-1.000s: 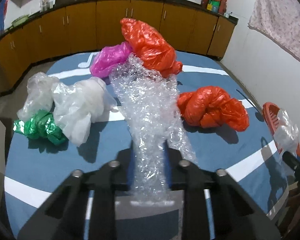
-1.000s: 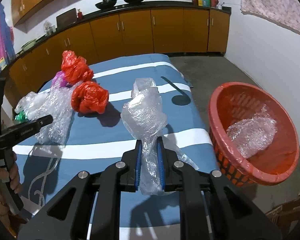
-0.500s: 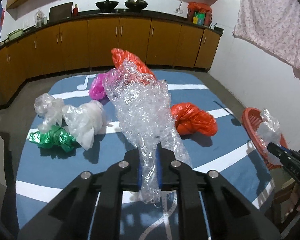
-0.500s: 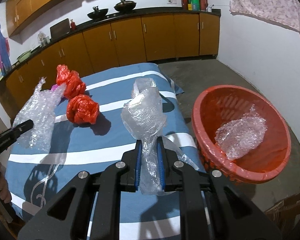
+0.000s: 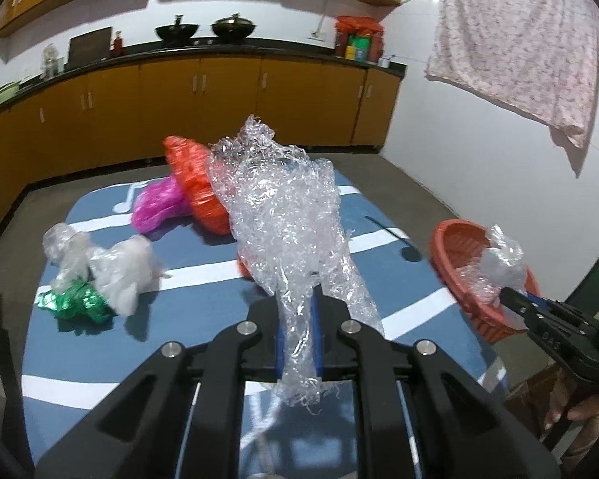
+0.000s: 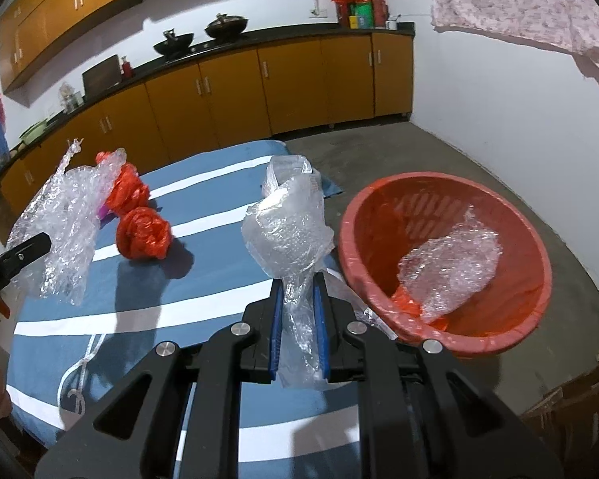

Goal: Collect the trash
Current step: 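Grasp the long bubble wrap with the left gripper while the right gripper holds the clear bag, then carry both items over the red basket and open both grippers to drop them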

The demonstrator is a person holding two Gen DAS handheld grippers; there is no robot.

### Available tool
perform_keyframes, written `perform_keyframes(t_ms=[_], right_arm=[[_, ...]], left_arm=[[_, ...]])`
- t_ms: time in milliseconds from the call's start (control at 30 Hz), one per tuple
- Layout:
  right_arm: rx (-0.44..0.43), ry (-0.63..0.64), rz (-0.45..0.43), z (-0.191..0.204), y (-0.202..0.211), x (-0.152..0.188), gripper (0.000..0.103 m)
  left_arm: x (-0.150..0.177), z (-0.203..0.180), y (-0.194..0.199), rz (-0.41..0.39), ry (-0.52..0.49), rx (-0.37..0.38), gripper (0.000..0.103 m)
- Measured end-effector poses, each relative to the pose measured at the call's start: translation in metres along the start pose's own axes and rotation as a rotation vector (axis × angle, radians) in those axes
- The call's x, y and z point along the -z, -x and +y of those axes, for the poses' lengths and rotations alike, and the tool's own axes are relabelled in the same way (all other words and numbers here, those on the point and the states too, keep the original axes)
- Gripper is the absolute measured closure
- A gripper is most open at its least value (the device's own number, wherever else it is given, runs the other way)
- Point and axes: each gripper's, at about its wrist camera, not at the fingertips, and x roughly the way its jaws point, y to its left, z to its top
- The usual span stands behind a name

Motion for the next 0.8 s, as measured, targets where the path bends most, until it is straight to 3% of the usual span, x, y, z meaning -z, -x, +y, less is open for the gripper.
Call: perform_keyframes(t_ms=[800], right_arm=[[0.119,-0.148,-0.017,-0.074,0.011,0.007,0.088]], left_arm=[[-0.002,-0.078,-0.019,0.012,-0.102,0.152,0.091]])
